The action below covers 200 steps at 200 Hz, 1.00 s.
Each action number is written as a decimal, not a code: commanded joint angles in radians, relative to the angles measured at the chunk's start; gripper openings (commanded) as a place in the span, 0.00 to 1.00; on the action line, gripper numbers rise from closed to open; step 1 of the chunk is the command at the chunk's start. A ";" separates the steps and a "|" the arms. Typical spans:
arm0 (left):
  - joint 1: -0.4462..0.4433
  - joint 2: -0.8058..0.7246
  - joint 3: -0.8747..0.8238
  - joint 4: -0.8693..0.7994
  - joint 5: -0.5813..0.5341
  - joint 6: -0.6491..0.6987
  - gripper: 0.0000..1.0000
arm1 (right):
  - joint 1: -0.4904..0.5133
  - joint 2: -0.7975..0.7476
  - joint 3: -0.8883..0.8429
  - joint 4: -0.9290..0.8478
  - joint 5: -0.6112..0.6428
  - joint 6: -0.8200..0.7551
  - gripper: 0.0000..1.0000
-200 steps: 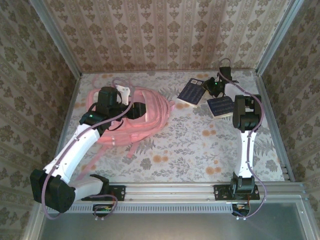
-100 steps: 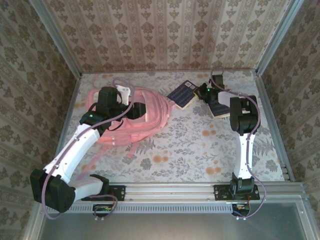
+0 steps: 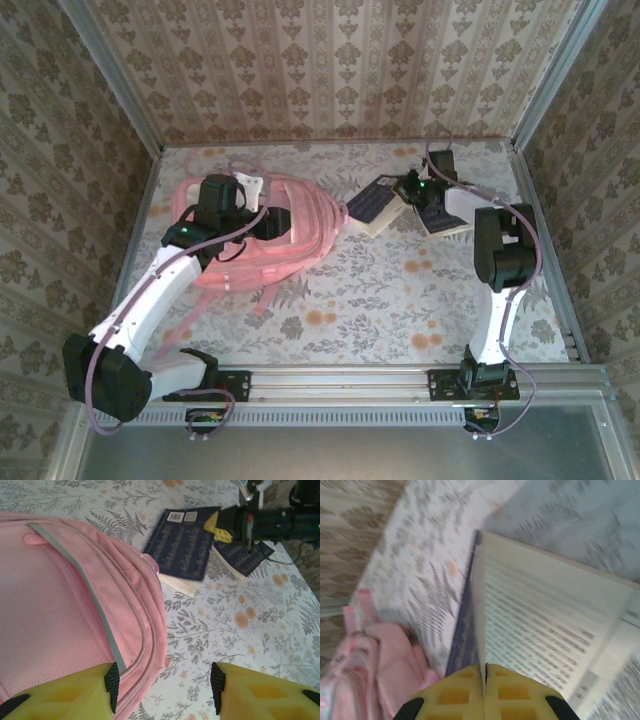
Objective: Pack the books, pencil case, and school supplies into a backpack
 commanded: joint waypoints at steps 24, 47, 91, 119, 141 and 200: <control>-0.008 -0.011 0.043 -0.030 -0.039 0.008 0.54 | 0.081 -0.168 -0.155 -0.183 0.115 -0.156 0.00; -0.008 -0.003 0.055 -0.041 -0.055 0.015 0.54 | 0.104 -0.249 -0.232 -0.212 0.130 -0.175 0.00; -0.041 0.022 0.073 -0.073 -0.074 0.032 0.56 | 0.177 -0.443 -0.357 -0.280 0.154 -0.200 0.00; -0.114 0.080 0.136 -0.130 -0.055 0.019 0.59 | 0.200 -0.585 -0.448 -0.324 0.130 -0.207 0.00; -0.219 0.132 0.171 -0.140 -0.066 -0.026 0.60 | 0.201 -0.717 -0.513 -0.366 0.119 -0.209 0.00; -0.393 0.470 0.256 -0.015 0.060 -0.139 0.60 | 0.200 -0.877 -0.621 -0.445 0.105 -0.224 0.00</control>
